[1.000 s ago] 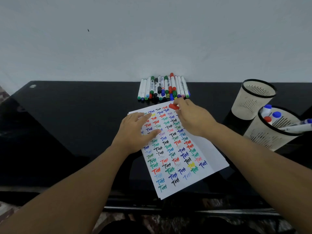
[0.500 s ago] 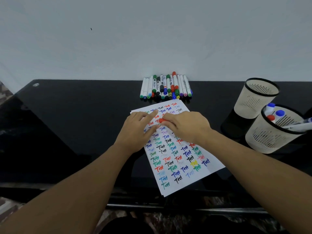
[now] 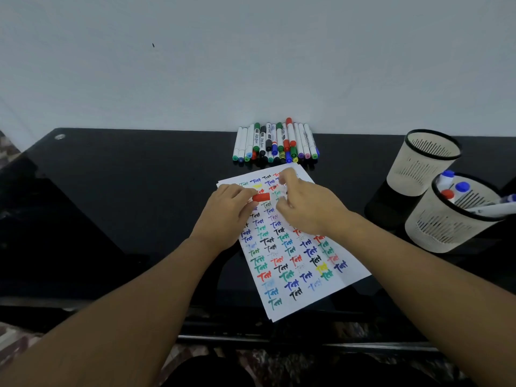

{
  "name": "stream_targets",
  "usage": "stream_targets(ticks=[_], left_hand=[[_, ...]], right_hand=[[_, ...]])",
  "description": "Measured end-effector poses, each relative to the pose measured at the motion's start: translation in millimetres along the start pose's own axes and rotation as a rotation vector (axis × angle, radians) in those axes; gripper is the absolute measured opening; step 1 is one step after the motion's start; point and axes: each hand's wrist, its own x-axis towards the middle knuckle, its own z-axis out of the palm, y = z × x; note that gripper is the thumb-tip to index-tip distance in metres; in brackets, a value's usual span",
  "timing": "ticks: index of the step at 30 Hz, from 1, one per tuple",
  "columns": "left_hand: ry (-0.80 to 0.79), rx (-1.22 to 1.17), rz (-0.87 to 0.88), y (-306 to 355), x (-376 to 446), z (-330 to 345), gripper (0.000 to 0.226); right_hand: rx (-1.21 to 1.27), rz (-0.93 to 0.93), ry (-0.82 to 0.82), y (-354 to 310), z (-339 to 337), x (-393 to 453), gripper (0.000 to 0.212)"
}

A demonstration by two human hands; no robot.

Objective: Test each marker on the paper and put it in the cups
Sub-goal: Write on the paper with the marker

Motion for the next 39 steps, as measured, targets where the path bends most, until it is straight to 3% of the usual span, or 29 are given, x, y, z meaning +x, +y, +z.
stream_targets(ticks=[5,9,14,18,21,24,30,39], left_hand=[[-0.058,-0.020,-0.089,-1,2,1,0.037],[-0.060,-0.030,-0.100,2,2,-1,0.040],[-0.070,-0.054,-0.124,3,1,-2,0.054],[-0.085,-0.044,-0.131,4,2,-2,0.057],[-0.080,-0.033,-0.127,4,2,-2,0.057],[-0.084,-0.013,-0.117,3,3,-1,0.055],[-0.063,-0.018,-0.088,2,2,1,0.047],[-0.069,0.000,-0.095,-1,3,4,0.046]], right_hand=[[0.234,0.075,-0.007,22,-13,-8,0.033],[0.599,0.258,0.052,31,-17,-20,0.039],[0.569,0.306,-0.062,50,-17,-31,0.066],[0.445,0.271,0.053,59,-14,-44,0.041],[0.564,0.268,0.184,58,-13,-52,0.006],[0.715,0.313,0.286,55,-8,-60,0.033],[0.828,0.333,0.389,57,10,-73,0.003],[0.780,0.347,0.344,53,14,-75,0.010]])
